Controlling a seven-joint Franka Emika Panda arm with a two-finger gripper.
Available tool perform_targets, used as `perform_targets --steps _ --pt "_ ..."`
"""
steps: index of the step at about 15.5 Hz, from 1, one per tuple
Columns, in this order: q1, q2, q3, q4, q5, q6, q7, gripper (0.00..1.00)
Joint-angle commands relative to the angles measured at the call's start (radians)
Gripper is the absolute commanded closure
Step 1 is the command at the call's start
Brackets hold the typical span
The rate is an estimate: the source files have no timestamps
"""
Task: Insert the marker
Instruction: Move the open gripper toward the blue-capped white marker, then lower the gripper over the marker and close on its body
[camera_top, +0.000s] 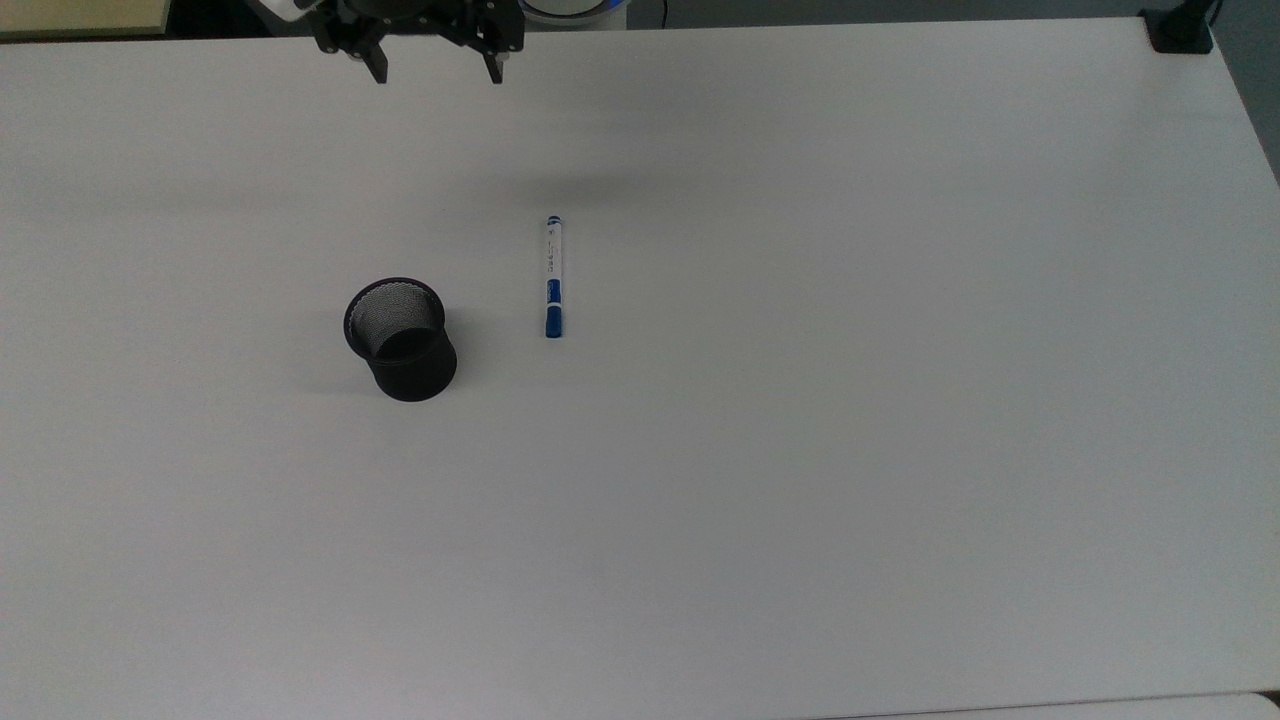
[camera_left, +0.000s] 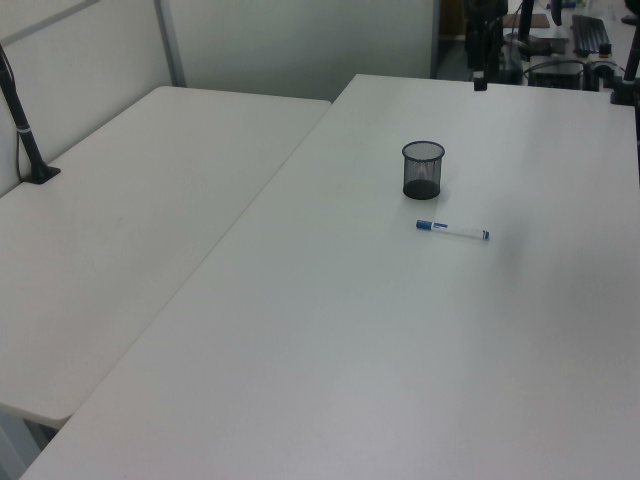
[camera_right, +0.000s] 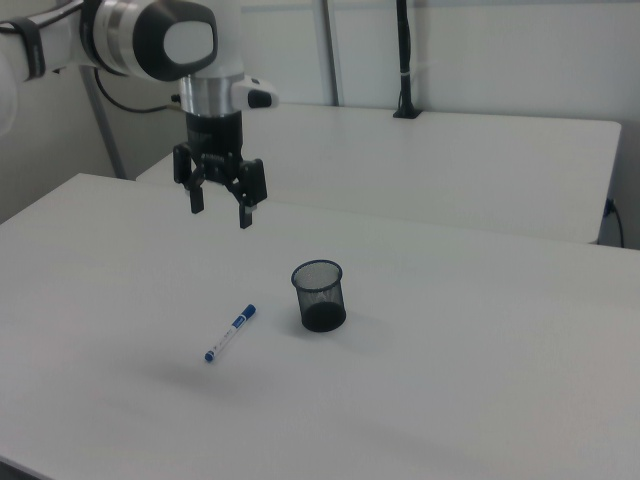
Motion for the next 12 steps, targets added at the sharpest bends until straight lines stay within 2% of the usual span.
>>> perform_targets --steps 1,7,10,12 --pt "0.032 0.07 0.004 -0.018 -0.021 0.042 -0.041 0.0" --pt "0.103 0.17 0.007 -0.111 -0.026 0.237 0.071 0.0" --pt "0.103 0.214 0.007 -0.116 -0.024 0.269 0.073 0.0" --pt "0.1 0.246 0.008 -0.114 -0.022 0.286 0.063 0.08"
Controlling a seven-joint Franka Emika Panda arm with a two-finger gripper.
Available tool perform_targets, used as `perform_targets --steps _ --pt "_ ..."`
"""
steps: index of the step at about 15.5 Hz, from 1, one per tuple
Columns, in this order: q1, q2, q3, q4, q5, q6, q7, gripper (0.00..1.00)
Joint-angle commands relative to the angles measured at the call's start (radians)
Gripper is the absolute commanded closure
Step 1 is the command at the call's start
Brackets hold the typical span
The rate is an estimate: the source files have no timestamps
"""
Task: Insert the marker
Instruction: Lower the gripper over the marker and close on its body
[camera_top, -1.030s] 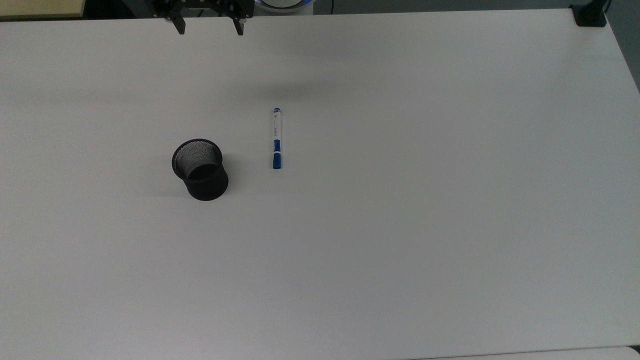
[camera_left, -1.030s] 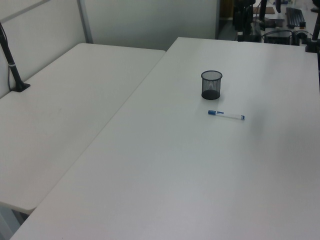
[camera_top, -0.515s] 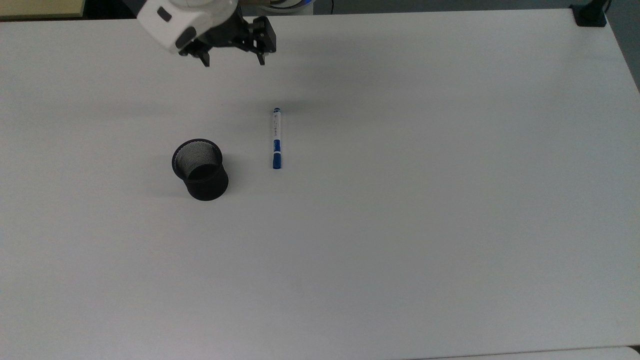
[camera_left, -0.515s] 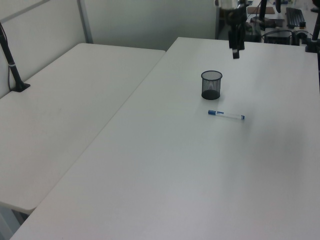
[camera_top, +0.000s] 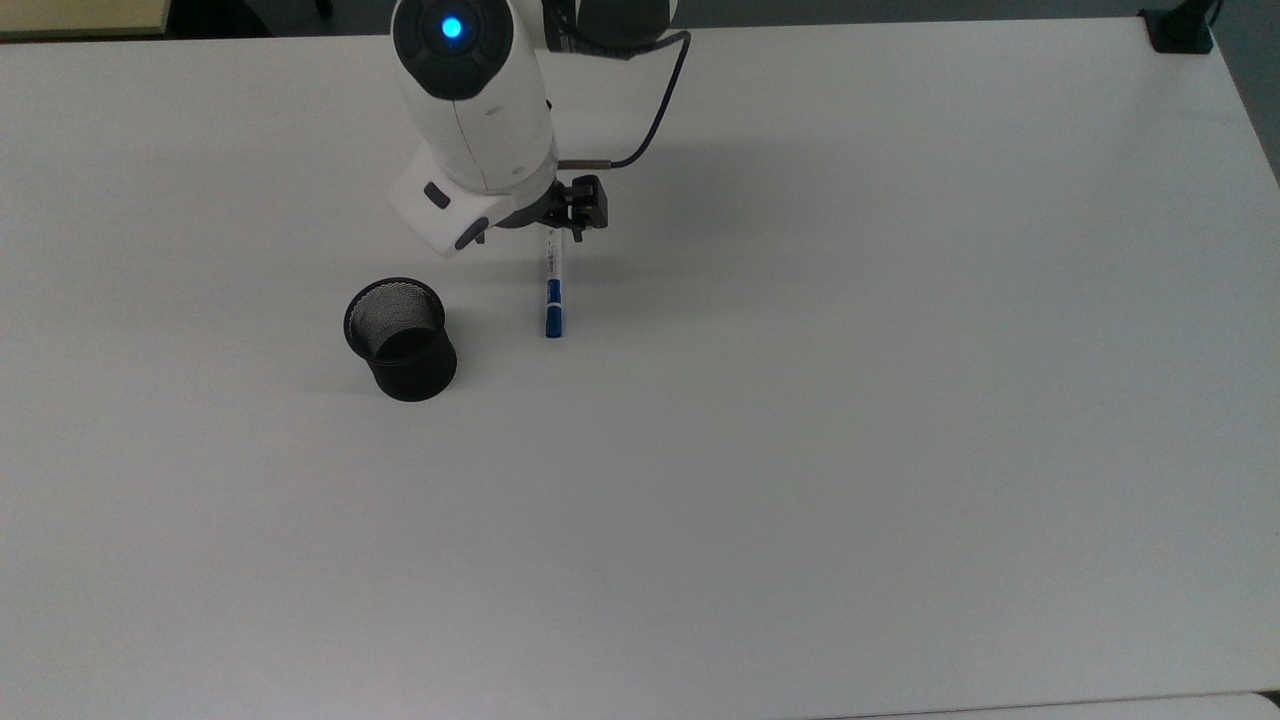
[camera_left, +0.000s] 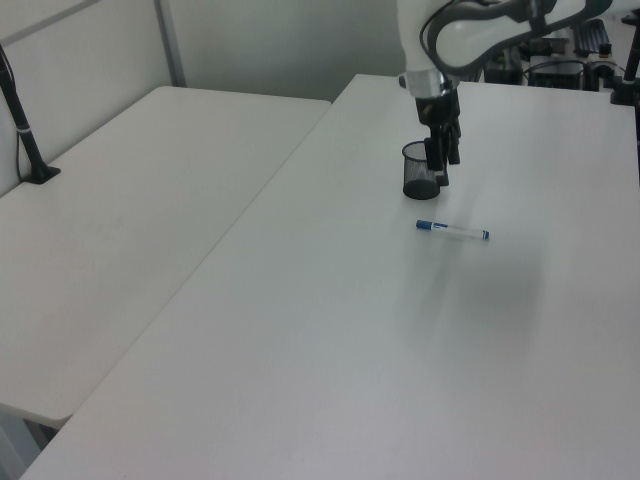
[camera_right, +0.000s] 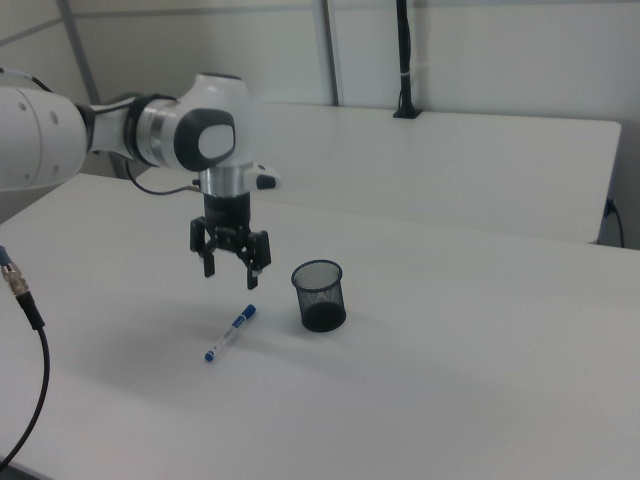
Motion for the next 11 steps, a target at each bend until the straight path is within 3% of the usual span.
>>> perform_targets --steps 1,11 --pt "-0.003 0.031 0.002 -0.019 -0.014 0.057 0.01 0.11" --pt "-0.007 0.142 0.029 -0.017 -0.03 0.117 0.018 0.22"
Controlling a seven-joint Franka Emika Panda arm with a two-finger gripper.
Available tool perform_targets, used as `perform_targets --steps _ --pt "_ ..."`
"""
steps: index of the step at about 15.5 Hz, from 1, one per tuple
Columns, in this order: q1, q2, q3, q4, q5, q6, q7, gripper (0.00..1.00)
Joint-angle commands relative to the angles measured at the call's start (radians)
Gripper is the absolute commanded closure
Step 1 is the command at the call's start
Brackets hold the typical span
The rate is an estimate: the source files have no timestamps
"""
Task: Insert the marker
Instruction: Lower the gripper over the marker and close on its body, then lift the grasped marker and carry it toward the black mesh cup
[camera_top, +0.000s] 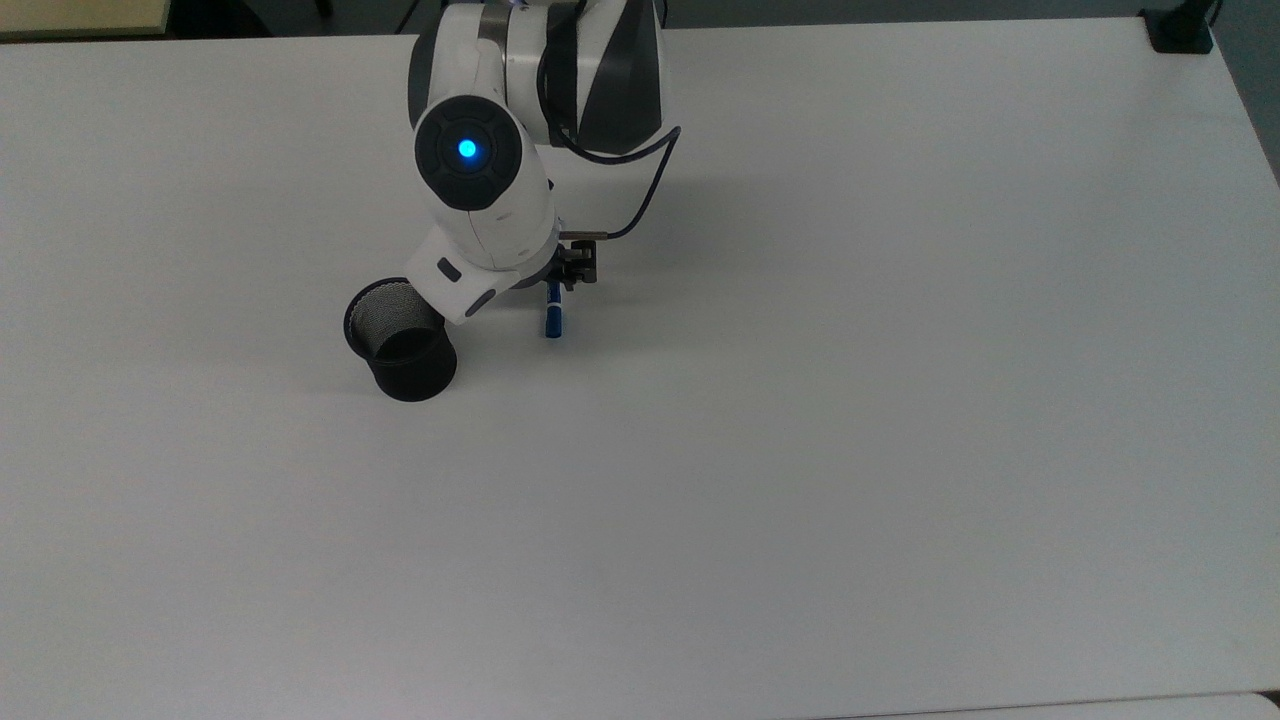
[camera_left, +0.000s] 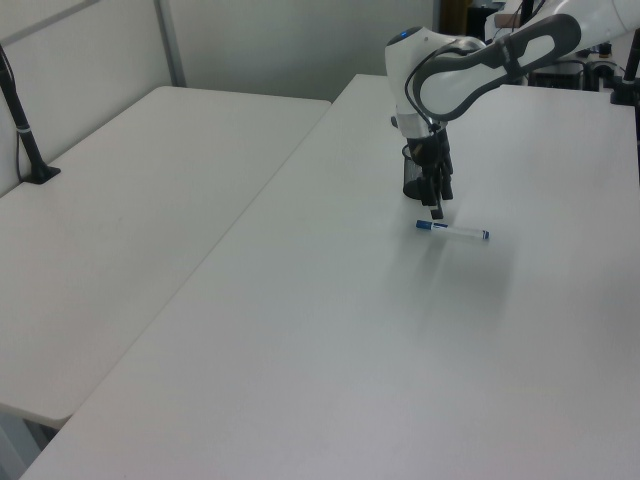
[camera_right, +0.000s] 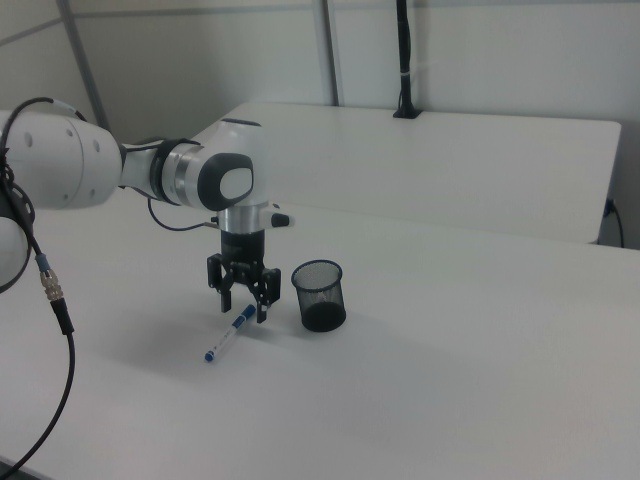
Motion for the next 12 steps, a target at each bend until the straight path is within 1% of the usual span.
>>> perform_targets --steps 1,3,4,5,6,10,12 --pt "0.004 0.016 0.028 -0.015 -0.037 0.024 0.018 0.24" --pt "0.009 0.017 0.028 -0.015 -0.042 0.022 0.02 0.27" --pt "0.012 0.025 0.028 -0.015 -0.048 0.024 0.02 0.31" --pt "0.019 0.034 0.034 -0.012 -0.062 0.024 0.02 0.37" --pt "0.021 0.037 0.039 -0.013 -0.076 0.024 0.021 0.47" --pt "0.022 0.036 0.039 -0.012 -0.077 0.019 0.02 0.78" --pt "0.022 0.033 0.039 -0.012 -0.077 0.013 0.02 0.86"
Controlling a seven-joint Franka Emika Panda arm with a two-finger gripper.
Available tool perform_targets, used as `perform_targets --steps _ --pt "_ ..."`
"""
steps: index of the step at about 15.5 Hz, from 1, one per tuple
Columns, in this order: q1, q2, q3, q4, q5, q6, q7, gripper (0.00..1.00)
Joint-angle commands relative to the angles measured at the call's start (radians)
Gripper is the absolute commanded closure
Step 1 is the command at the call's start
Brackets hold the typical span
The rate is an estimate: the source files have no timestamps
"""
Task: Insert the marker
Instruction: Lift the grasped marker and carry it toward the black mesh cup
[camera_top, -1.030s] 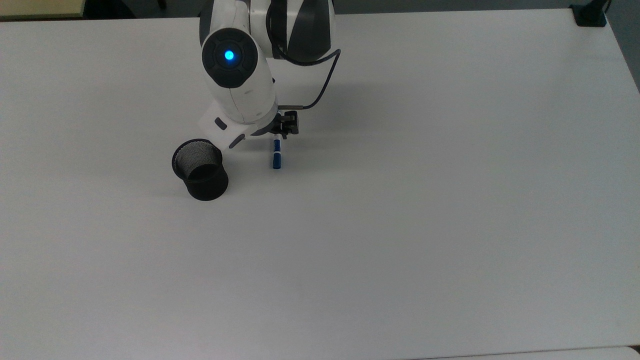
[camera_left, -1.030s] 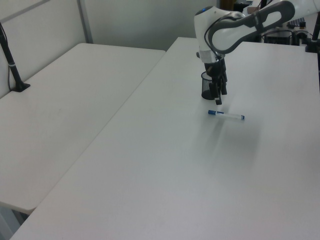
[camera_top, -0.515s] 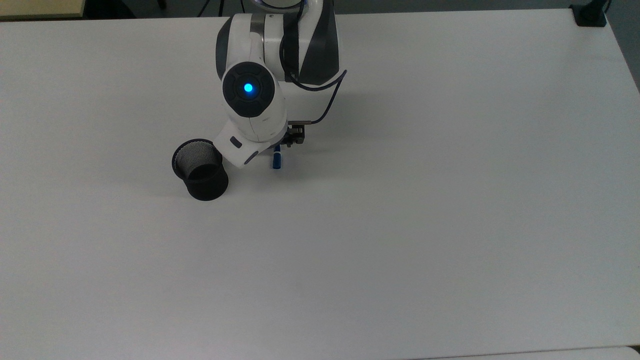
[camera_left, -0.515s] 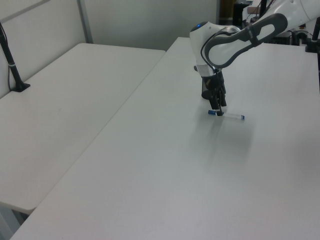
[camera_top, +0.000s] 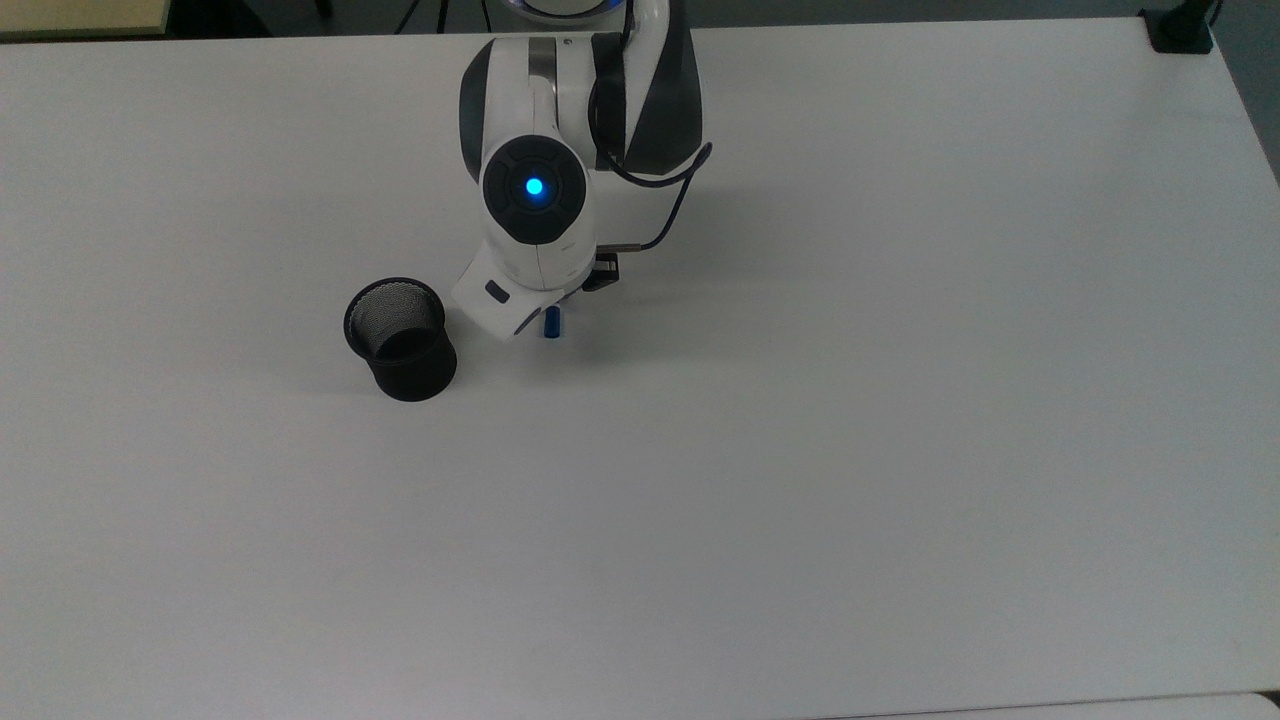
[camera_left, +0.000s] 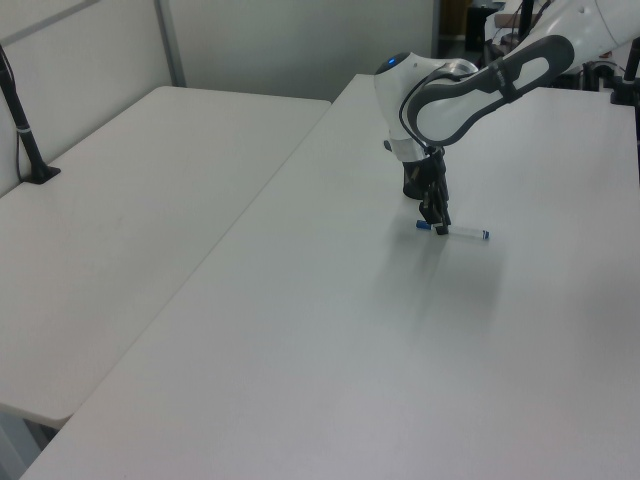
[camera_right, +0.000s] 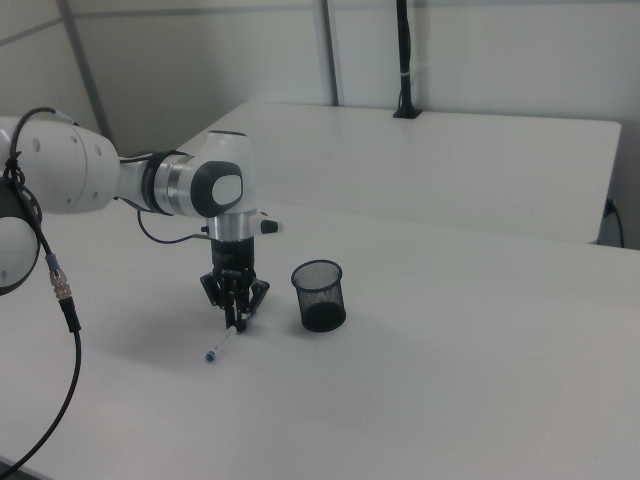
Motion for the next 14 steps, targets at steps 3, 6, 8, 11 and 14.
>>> perform_targets --steps 3,6,8,11,14 --pt "0.007 -0.009 -0.001 -0.014 -0.016 0.011 0.019 0.91" --pt "0.004 -0.061 -0.002 -0.008 -0.016 -0.051 0.012 0.93" --pt "-0.004 -0.14 -0.005 -0.01 -0.016 -0.082 0.007 0.95" --pt "-0.038 -0.226 -0.015 -0.011 -0.008 -0.083 0.013 0.95" --pt "-0.048 -0.24 -0.036 -0.013 0.009 -0.032 0.036 0.95"
